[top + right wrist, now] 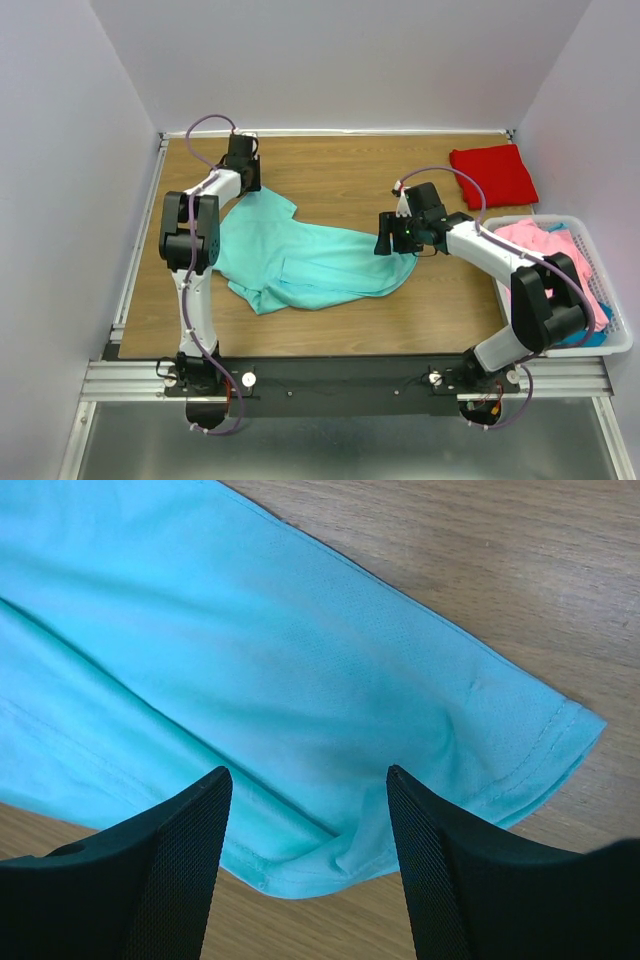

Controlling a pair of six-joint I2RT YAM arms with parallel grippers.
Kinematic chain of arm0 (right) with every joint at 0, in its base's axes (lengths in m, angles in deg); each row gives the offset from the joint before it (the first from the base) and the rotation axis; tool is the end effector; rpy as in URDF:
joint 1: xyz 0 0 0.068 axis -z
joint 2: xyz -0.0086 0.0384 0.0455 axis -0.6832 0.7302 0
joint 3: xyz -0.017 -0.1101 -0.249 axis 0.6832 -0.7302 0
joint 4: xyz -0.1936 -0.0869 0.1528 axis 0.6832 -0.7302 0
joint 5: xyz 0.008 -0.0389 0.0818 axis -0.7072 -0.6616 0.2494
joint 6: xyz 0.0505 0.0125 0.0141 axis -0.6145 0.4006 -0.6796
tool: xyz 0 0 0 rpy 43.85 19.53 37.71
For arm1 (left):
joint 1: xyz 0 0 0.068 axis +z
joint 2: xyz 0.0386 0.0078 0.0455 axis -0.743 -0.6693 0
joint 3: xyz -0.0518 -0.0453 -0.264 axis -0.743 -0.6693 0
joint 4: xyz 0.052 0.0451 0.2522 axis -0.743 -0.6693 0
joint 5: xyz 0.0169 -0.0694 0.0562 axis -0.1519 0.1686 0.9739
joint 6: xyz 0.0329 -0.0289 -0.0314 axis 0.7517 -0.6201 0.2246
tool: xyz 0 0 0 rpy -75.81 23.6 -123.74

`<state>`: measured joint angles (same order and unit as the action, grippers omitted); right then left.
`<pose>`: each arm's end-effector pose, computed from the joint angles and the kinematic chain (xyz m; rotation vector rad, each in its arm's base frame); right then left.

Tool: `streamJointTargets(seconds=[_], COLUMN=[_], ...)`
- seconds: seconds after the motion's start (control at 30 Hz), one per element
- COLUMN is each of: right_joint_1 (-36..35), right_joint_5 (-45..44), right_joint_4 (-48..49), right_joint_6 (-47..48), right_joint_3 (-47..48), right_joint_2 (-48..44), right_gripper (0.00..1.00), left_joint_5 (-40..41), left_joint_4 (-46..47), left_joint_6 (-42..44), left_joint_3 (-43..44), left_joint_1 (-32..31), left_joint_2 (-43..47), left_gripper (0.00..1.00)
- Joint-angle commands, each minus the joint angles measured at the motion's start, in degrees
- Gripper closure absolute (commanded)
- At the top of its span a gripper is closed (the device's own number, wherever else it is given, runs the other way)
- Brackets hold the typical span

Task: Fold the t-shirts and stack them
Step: Flatten the tshirt out

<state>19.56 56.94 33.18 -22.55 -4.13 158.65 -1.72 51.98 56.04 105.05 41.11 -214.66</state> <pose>0.2831 0.1311 0.2026 -0.2678 2.5536 0.5209 0.4831 -0.0542 0.1676 -0.0745 2.3401 0.0072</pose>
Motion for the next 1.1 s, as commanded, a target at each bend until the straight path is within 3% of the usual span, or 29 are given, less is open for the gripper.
streamJointTargets(seconds=[0.0, 0.1, 0.37, 0.53, 0.63, 0.73, 0.83, 0.9, 1.07], right_joint_1=[0.15, 0.24, 0.15, 0.15, 0.15, 0.24, 0.15, 0.15, 0.15], right_joint_5=[0.97, 0.97, 0.62, -0.08, -0.26, -1.05, -1.49, -2.62, -9.29], right_joint_4=[-1.04, -1.04, -1.04, -1.04, -1.04, -1.04, -1.04, -1.04, -1.13], right_joint_6=[0.81, 0.72, 0.72, 0.72, 0.63, 0.63, 0.72, 0.37, -1.73], right_joint_3=[-0.89, -0.71, -0.89, -1.33, -1.33, -1.42, -1.42, -1.42, -0.1], right_joint_2=[0.72, 0.72, 0.37, 0.1, -0.25, -0.33, -0.33, -0.07, 0.45], right_gripper=[0.3, 0.3, 0.3, 0.3, 0.3, 0.3, 0.3, 0.3, 0.3], left_joint_5=[-1.69, -1.86, -4.33, -4.5, -2.58, 0.67, 2.26, 2.09, 1.74], left_joint_4=[-5.13, -10.48, -16.47, -17.45, -17.71, -17.98, -17.71, -16.67, -14.2], left_joint_6=[0.23, 0.15, 0.85, 0.67, -0.38, -1.17, -1.7, -2.14, -2.58], left_joint_3=[3.61, 7.38, 9.41, 9.5, 9.59, 9.07, 8.28, 7.14, 5.11], left_joint_1=[-0.16, -0.16, -0.16, -0.16, -0.16, -0.07, 0.11, 0.54, 1.34], left_joint_2=[-2.82, -5.11, -6.78, -7.04, -6.96, -6.52, -6.08, -5.12, -2.84], left_gripper=[0.63, 0.63, 0.49, 0.48, 0.53, 0.74, 0.83, 0.99, 1.0])
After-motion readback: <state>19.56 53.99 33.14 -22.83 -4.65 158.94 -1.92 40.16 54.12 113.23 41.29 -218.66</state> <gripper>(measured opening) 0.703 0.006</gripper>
